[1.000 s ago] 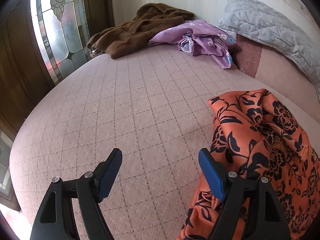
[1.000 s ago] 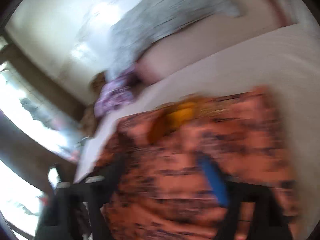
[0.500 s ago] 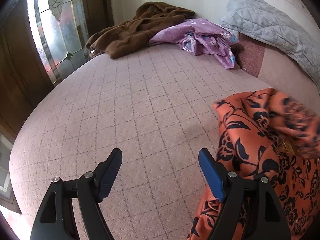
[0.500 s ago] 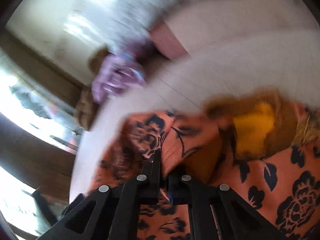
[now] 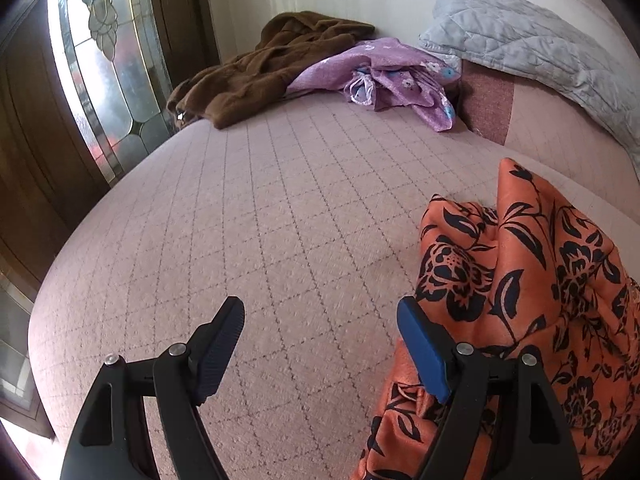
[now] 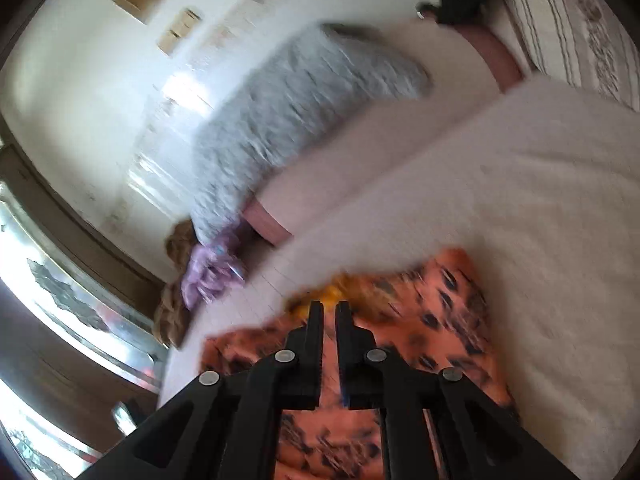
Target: Fold small clothes
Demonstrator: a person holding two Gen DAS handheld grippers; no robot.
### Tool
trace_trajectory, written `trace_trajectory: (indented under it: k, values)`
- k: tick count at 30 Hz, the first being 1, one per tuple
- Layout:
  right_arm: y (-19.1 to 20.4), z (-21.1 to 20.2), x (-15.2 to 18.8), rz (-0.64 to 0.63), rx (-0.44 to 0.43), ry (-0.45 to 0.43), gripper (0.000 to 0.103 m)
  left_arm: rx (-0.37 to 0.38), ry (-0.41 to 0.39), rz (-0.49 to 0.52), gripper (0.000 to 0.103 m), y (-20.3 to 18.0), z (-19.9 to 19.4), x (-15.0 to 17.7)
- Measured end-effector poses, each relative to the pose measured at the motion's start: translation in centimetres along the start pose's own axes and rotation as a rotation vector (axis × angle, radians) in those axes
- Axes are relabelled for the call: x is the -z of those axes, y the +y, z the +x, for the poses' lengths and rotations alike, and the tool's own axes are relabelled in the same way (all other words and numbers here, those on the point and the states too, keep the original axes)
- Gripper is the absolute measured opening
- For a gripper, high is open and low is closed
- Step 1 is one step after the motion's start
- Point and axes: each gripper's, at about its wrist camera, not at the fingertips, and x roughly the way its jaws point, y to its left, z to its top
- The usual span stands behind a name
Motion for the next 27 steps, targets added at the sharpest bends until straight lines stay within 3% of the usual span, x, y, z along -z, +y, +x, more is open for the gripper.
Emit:
trace_trajectory:
  k: [1, 2, 3, 5, 6, 9, 11, 13, 15, 19, 22, 27]
  values:
    - [0.0, 0.8, 0.7, -0.022, 0.008, 0.032, 0.057, 0.003, 0.002, -0.004, 0.079, 0.1, 0.0, 0.0]
    - [0.1, 2.3, 1.6, -0.031, 0.0, 0.078, 0.078, 0.008, 0.005, -0.01, 0.079, 0.3, 0.1, 0.0]
    - [0.1, 4.1, 2.8, -0.006, -0.049, 0.124, 0.09, 0.012, 0.007, -0.016, 0.079, 0.4, 0.1, 0.0]
    - [0.0, 6.2, 4.4, 0.056, -0.157, 0.154, 0.09, 0.009, 0.008, -0.019, 0.079, 0.7, 0.1, 0.0]
    - [0.1, 7.4, 4.7, 0.066, -0.168, 0.164, 0.09, 0.009, 0.009, -0.018, 0.079, 0.7, 0.2, 0.0]
    - [0.4, 12.7, 5.4, 0.092, -0.142, 0.245, 0.087, 0.015, 0.015, -0.018, 0.079, 0.6, 0.5, -0.3]
    - [0.4, 15.1, 5.9, 0.126, -0.126, 0.284, 0.069, 0.018, 0.014, -0.016, 0.079, 0.5, 0.6, -0.5]
    - [0.3, 16.9, 6.1, 0.131, -0.068, 0.307, 0.024, 0.013, 0.011, -0.001, 0.079, 0.2, 0.7, -0.6]
    - [0.8, 18.0, 6.3, 0.131, -0.051, 0.314, 0.011, 0.015, 0.009, 0.005, 0.079, 0.1, 0.7, -0.7]
    - [3.3, 14.5, 5.5, 0.034, -0.087, 0.197, 0.006, 0.015, 0.009, -0.021, 0.079, 0.7, 0.5, -0.9]
    - [4.4, 8.9, 4.3, 0.022, -0.147, 0.06, 0.006, 0.007, 0.012, -0.045, 0.079, 1.4, 0.4, -0.9]
    - [1.7, 0.9, 2.5, 0.025, -0.106, -0.081, 0.006, 0.022, 0.009, -0.044, 0.079, 1.3, -0.1, -0.8]
